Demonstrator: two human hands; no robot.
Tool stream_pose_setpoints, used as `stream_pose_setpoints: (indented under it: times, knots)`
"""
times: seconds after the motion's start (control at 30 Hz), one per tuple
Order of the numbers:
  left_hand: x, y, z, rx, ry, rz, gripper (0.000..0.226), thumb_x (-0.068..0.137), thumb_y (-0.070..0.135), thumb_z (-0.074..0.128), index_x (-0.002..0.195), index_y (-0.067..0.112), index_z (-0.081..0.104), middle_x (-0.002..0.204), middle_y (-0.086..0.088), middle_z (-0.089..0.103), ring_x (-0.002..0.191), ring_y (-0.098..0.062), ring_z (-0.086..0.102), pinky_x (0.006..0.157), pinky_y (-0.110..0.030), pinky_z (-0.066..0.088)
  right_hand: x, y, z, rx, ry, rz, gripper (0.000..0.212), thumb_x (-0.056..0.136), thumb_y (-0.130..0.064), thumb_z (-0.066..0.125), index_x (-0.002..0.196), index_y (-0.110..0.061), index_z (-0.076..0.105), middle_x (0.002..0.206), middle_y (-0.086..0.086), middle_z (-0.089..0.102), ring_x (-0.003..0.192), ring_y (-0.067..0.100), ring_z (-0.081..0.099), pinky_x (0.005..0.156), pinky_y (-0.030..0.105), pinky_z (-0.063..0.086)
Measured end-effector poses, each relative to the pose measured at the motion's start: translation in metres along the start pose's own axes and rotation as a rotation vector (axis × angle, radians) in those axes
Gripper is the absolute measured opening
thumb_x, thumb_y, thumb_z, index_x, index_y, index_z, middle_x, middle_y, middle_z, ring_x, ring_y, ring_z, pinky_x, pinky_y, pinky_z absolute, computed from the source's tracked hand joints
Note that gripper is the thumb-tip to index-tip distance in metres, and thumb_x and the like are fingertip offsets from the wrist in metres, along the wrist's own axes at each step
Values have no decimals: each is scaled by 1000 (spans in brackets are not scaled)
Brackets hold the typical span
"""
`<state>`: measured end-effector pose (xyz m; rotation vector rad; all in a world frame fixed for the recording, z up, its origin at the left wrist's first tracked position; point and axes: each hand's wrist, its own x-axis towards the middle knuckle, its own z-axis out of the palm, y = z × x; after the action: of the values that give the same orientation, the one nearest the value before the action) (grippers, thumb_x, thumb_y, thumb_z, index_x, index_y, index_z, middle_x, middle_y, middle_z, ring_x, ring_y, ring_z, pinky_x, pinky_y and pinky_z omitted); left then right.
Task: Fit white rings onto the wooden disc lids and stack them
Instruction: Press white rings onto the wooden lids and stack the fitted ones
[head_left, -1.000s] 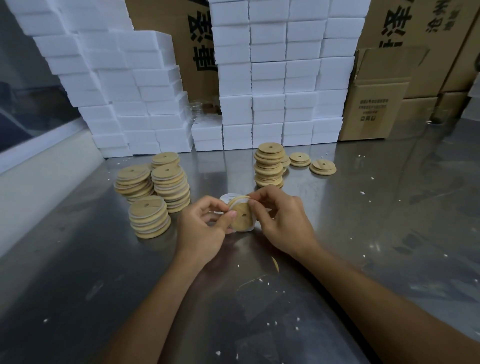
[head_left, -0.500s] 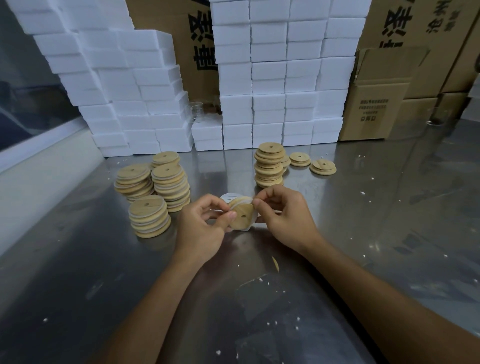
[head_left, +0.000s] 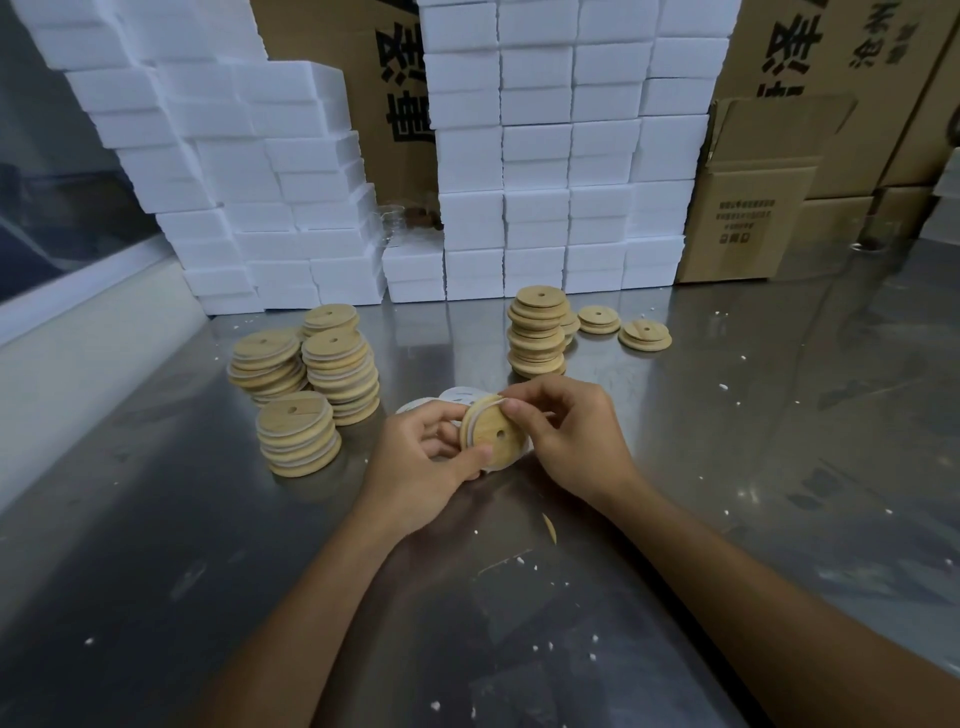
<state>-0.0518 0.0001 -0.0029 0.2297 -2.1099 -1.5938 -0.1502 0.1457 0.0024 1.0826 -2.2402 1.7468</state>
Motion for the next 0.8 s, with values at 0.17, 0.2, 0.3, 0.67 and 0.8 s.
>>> stream_pose_setpoints:
  times: [0.17, 0.2, 0.3, 0.67, 0.8]
  knots:
    - [2, -2, 0, 6, 10, -7, 30, 74, -9, 76, 88, 16, 67, 68, 2, 70, 65, -15, 70, 61, -33, 61, 0, 1, -1, 35, 21, 17, 7, 91, -5, 69, 90, -4, 76, 80, -1, 72, 76, 10, 69, 73, 30, 59]
    - [2, -3, 1, 12, 15, -3, 30, 75, -9, 76, 87, 17, 67, 67, 3, 70, 64, -14, 69, 61, -33, 61, 0, 2, -1, 40, 20, 27, 7, 91, -5, 69, 90, -5, 76, 80, 0, 72, 77, 12, 69, 74, 32, 59]
    - [3, -5, 1, 29, 35, 14, 34, 75, -9, 75, 84, 22, 67, 67, 5, 69, 64, -12, 68, 62, -37, 61, 2, 4, -3, 65, 8, 67, 8, 91, -6, 68, 89, -7, 75, 82, 5, 74, 80, 19, 70, 77, 39, 60]
    - [1, -6, -3, -70, 62, -16, 34, 81, -13, 68, 85, 21, 67, 70, 14, 66, 71, -16, 72, 62, -28, 59, 2, 3, -3, 131, -32, 93, 3, 87, -6, 73, 89, -6, 76, 82, 8, 75, 79, 20, 72, 77, 33, 61]
    - [0, -6, -5, -121, 94, -51, 27, 81, -14, 66, 88, 12, 65, 75, 5, 64, 71, -19, 73, 62, -27, 59, 1, 1, -2, 125, -43, 97, 6, 88, -8, 73, 92, -4, 75, 85, 12, 75, 81, 26, 72, 76, 36, 61]
